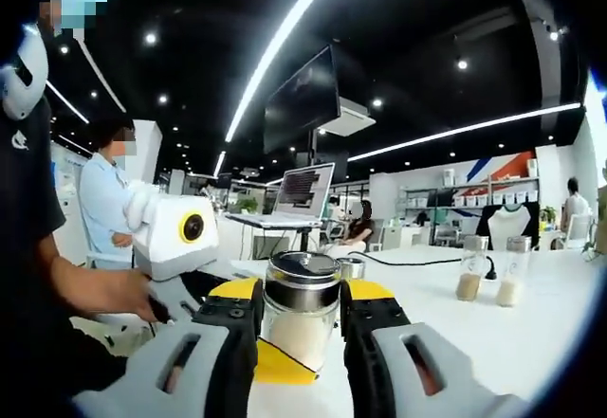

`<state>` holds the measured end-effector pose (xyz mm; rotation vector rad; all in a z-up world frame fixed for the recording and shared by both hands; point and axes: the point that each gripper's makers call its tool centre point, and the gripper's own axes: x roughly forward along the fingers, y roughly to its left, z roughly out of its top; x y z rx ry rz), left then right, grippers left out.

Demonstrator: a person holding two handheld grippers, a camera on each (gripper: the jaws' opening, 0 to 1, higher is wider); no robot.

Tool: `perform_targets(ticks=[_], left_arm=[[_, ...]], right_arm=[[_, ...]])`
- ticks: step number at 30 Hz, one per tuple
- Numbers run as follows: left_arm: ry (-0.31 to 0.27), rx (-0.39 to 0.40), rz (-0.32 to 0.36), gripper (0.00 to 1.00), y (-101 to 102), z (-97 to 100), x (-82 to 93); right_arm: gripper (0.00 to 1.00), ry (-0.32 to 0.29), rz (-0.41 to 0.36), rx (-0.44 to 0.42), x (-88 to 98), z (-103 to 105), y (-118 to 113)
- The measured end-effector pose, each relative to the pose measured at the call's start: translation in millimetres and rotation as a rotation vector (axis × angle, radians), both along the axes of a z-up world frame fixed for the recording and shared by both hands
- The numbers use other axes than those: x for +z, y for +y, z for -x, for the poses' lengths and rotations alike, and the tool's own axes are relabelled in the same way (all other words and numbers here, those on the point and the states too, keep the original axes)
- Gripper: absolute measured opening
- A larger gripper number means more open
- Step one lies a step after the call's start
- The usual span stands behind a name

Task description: Rotate the seasoning bottle until the label or dispensing opening points toward the visible target arrow and the bottle remains upright within the marked orientation range

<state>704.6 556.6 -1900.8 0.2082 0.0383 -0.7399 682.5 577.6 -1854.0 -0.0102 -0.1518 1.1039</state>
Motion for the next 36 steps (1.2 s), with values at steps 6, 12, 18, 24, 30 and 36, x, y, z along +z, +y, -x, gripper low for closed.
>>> perform_targets(ticks=[6, 12, 18, 24, 30, 36], left_arm=[[-0.008, 0.051, 0.022, 0.36, -1.5, -3.9, 1.3], [-0.043, 0.101, -0.010, 0.36, -1.8, -5.3, 1.9], [-0.073, 0.141, -0.060, 0.36, -1.6, -7.1, 1.6], [-0.056, 0.058, -0.029, 0.36, -5.2, -1.6, 4.6], [-0.004, -0.055, 0.057, 0.36, -10.1, 5.1, 6.9], [0.012, -0.171, 0.081, 0.38, -15.0, 15.5, 8.5]], right_arm=[[0.32, 0.012, -0.011, -0.068, 1.5, -6.5, 1.5], [0.32, 0.040, -0.033, -0.112, 1.1, -11.0, -0.8], [0.33, 0.100, -0.084, -0.147, 0.6, -14.7, -3.1], [0.32, 0.124, -0.104, -0.147, 2.1, -14.0, -8.7], [0.32, 0.097, -0.092, -0.100, 5.0, -8.3, -7.9], [0.32, 0.091, -0.088, 0.020, 5.5, 5.2, -2.8]])
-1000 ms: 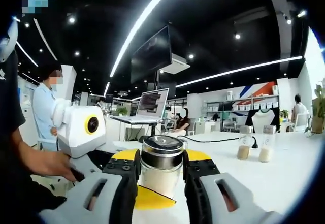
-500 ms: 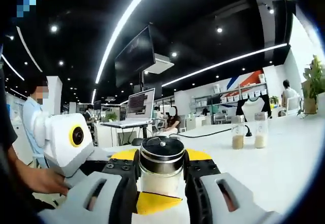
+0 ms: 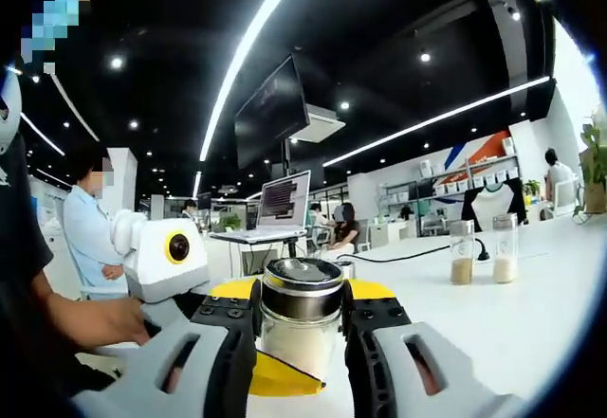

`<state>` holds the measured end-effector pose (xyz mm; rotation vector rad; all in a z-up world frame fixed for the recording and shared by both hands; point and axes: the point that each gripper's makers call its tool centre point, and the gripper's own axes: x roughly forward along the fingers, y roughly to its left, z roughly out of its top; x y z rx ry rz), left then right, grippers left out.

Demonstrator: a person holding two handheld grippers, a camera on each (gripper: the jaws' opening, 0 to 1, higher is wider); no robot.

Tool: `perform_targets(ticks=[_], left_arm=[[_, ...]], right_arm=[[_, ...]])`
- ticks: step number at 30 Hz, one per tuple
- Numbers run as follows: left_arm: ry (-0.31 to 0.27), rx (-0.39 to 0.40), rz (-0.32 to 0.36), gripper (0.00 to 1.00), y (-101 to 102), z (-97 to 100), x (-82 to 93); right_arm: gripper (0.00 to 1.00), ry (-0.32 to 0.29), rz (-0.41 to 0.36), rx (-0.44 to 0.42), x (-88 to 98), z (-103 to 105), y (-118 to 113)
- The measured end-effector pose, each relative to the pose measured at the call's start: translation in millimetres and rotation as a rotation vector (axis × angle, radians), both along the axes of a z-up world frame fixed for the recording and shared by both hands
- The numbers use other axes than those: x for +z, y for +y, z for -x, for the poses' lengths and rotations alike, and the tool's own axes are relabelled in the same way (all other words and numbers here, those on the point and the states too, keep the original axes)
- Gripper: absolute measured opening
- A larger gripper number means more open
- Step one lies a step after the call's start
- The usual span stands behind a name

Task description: Rotate the seasoning bottle until the label or dispensing opening points toward the visible target arrow and the bottle remains upright within the marked orientation range

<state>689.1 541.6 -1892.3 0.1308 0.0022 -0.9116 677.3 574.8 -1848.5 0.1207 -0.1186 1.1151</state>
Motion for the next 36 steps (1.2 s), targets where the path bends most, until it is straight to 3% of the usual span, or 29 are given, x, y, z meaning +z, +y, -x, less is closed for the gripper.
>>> perform_targets(ticks=[6, 10, 12, 17, 20, 27, 33, 36], left_arm=[[0.037, -0.112, 0.048, 0.38, -1.7, 14.7, 5.4], [0.067, -0.184, 0.095, 0.39, -7.2, 24.3, 6.9], [0.072, -0.179, 0.103, 0.39, -6.8, 23.2, 6.1], [0.075, -0.126, 0.077, 0.38, -7.5, 17.5, 3.4], [0.007, -0.006, 0.014, 0.38, 0.2, 3.2, 3.2], [-0.064, 0.193, -0.061, 0.38, 11.3, -14.6, 3.3], [-0.110, 0.298, -0.081, 0.38, 15.7, -21.4, 5.2], [-0.112, 0.312, -0.084, 0.38, 16.7, -23.3, 4.3]], right_arm=[[0.32, -0.069, -0.006, 0.117, 8.4, 22.9, 4.4], [0.32, -0.052, -0.028, 0.166, 8.8, 28.8, 5.9], [0.32, -0.051, -0.034, 0.165, 8.2, 28.3, 5.7], [0.32, -0.062, -0.012, 0.143, 6.3, 25.7, 7.9], [0.32, -0.085, 0.016, 0.086, 5.9, 18.1, 9.0], [0.32, -0.023, -0.016, 0.006, 3.6, 3.0, 8.3], [0.32, 0.003, -0.024, -0.032, 3.7, -1.5, 8.1], [0.32, -0.001, -0.016, -0.054, 3.1, -3.1, 9.1]])
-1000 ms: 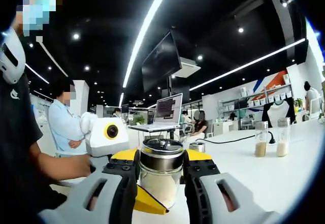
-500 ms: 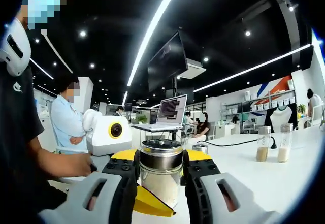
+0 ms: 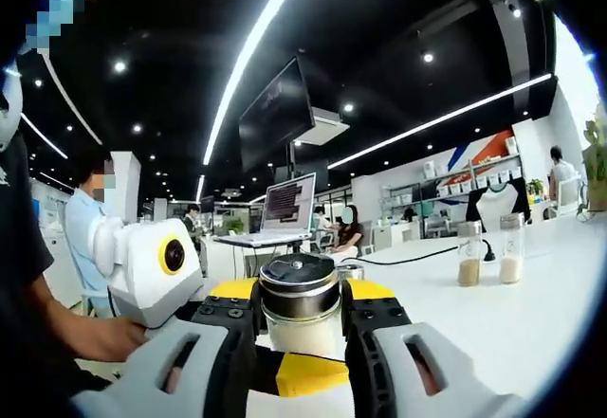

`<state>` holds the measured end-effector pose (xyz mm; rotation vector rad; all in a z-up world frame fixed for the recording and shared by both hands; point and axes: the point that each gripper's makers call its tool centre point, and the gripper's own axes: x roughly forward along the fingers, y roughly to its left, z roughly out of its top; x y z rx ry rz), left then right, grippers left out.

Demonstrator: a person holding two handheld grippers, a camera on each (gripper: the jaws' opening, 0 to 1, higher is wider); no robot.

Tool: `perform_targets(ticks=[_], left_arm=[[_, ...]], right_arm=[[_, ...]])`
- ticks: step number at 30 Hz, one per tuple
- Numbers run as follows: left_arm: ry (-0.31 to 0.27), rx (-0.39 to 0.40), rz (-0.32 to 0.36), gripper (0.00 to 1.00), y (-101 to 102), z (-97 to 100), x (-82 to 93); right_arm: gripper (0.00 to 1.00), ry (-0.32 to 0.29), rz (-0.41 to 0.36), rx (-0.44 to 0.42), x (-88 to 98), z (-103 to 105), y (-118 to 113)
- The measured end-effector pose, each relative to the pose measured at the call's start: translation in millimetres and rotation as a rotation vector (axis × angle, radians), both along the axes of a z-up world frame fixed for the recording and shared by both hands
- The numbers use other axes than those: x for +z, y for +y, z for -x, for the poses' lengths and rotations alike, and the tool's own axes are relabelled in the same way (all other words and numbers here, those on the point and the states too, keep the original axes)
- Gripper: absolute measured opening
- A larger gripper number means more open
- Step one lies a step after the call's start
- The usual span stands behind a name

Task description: Rotate the seasoning bottle until the label or dispensing opening points toward the visible target arrow and the bottle remains upright within the marked orientation range

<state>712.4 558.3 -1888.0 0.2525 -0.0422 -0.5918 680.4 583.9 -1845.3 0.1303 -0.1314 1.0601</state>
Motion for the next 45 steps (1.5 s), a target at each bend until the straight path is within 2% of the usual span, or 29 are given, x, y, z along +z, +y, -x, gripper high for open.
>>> perform_targets(ticks=[2, 5, 6, 8, 9, 10, 12, 14, 17, 21, 24, 27, 29, 32, 38, 42, 45], left_arm=[[0.010, -0.014, 0.010, 0.38, 0.3, 0.4, -1.2], [0.013, -0.074, 0.032, 0.38, -2.6, 3.4, 0.8], [0.020, -0.121, 0.053, 0.38, -5.9, 6.9, 2.9], [0.040, -0.178, 0.065, 0.38, -8.4, 11.6, 3.3], [0.055, -0.235, 0.084, 0.38, -11.7, 16.0, 3.7], [0.097, -0.301, 0.109, 0.37, -14.2, 22.5, 2.4], [0.109, -0.347, 0.142, 0.37, -15.1, 27.8, 4.7], [0.106, -0.384, 0.126, 0.37, -15.2, 32.6, 5.1], [0.106, -0.376, 0.103, 0.37, -17.4, 34.6, 4.3], [0.094, -0.320, 0.091, 0.36, -16.7, 29.0, 5.0], [0.054, -0.191, 0.053, 0.36, -8.2, 15.3, 5.5], [0.056, -0.132, 0.094, 0.36, -5.5, 9.9, 7.3], [0.032, -0.084, 0.085, 0.36, -1.7, 6.4, 8.4], [0.021, -0.067, 0.065, 0.36, -1.1, 5.5, 6.8], [0.015, -0.055, 0.034, 0.36, 2.1, 4.0, 4.4], [0.036, -0.066, 0.032, 0.36, 1.7, 3.2, -0.5], [0.043, -0.102, 0.026, 0.36, -1.5, 3.3, -4.4]], right_arm=[[0.31, 0.002, 0.006, -0.006, -1.2, -0.5, -0.6], [0.31, -0.028, 0.023, -0.007, -0.1, 1.1, -1.8], [0.31, -0.049, 0.030, 0.006, 2.0, 3.1, -2.4], [0.31, -0.058, 0.040, 0.029, 3.4, 5.2, -4.3], [0.31, -0.051, 0.034, 0.048, 4.4, 5.9, -6.6], [0.31, -0.033, 0.028, 0.082, 4.3, 8.8, -8.4], [0.31, -0.008, 0.000, 0.140, 6.4, 14.6, -9.6], [0.31, -0.015, 0.008, 0.166, 7.5, 18.7, -11.7], [0.31, -0.025, 0.028, 0.177, 6.7, 21.5, -10.0], [0.31, -0.014, 0.025, 0.158, 6.8, 17.8, -11.5], [0.31, -0.029, 0.041, 0.086, 7.1, 9.1, -11.8], [0.30, -0.027, 0.022, 0.045, 8.2, 3.7, -10.0], [0.30, -0.004, -0.009, 0.029, 8.5, 0.1, -9.4], [0.31, 0.015, -0.028, 0.013, 6.2, -2.4, -7.1], [0.31, 0.015, 0.003, -0.015, 2.8, -4.2, -4.4], [0.31, 0.029, 0.028, -0.028, -2.8, -6.2, -3.9], [0.31, 0.030, 0.067, -0.042, -6.0, -6.6, -6.0]])
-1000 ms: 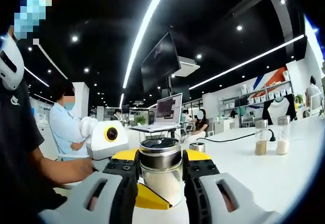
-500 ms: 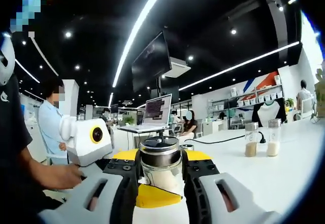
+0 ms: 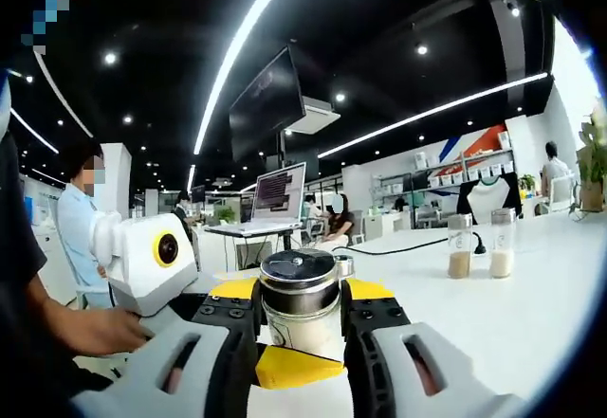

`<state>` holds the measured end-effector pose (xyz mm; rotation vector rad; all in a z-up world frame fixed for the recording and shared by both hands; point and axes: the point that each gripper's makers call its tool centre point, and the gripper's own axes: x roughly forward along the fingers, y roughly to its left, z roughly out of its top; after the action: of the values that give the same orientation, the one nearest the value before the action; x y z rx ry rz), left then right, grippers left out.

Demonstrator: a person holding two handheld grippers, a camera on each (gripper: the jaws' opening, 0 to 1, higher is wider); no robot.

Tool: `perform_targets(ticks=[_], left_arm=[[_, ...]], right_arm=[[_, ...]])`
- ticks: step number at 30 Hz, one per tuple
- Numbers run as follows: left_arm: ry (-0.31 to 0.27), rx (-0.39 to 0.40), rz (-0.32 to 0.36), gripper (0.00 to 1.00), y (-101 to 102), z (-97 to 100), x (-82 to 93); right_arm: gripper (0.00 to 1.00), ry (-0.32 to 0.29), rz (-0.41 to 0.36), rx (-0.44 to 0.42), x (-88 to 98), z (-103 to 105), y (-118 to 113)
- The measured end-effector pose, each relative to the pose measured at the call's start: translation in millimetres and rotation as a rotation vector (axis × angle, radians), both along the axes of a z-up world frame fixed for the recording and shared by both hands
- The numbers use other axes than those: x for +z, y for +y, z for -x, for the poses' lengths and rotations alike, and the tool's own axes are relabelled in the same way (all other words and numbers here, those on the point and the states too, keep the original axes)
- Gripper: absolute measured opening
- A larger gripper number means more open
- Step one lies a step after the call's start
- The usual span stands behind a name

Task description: Rotate the seasoning bottle until the label or dispensing opening points toward the visible target arrow and the bottle remains upright within the marked orientation range

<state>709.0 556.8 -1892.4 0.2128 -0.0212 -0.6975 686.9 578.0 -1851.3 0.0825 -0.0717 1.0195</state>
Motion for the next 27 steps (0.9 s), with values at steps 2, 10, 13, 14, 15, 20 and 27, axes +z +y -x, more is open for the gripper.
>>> perform_targets(ticks=[2, 10, 13, 14, 15, 20, 27], left_arm=[[0.012, -0.023, 0.017, 0.36, -1.2, 0.7, -0.3], [0.029, -0.026, 0.081, 0.55, 7.9, -5.4, 1.6], [0.020, -0.001, 0.069, 0.60, 18.0, -9.6, 1.2], [0.024, 0.011, 0.069, 0.63, 21.7, -11.6, 0.6], [0.026, 0.018, 0.072, 0.68, 24.9, -13.3, 0.4], [0.006, 0.086, 0.114, 0.87, 48.6, -21.6, 8.6], [0.016, 0.147, 0.155, 1.00, 75.6, -29.4, 13.2]], right_arm=[[0.30, -0.017, 0.021, -0.004, -0.4, 0.8, 0.0], [0.30, -0.022, 0.031, -0.003, 3.7, -10.5, -0.9], [0.30, -0.014, 0.026, -0.009, 3.5, -19.1, -5.1], [0.30, -0.005, 0.018, -0.011, 3.1, -22.9, -6.7], [0.30, 0.001, 0.017, -0.010, 2.8, -25.2, -7.4], [0.30, 0.021, 0.018, 0.004, 1.2, -39.0, -7.7], [0.30, 0.029, 0.060, 0.023, -3.5, -57.9, -3.6]])
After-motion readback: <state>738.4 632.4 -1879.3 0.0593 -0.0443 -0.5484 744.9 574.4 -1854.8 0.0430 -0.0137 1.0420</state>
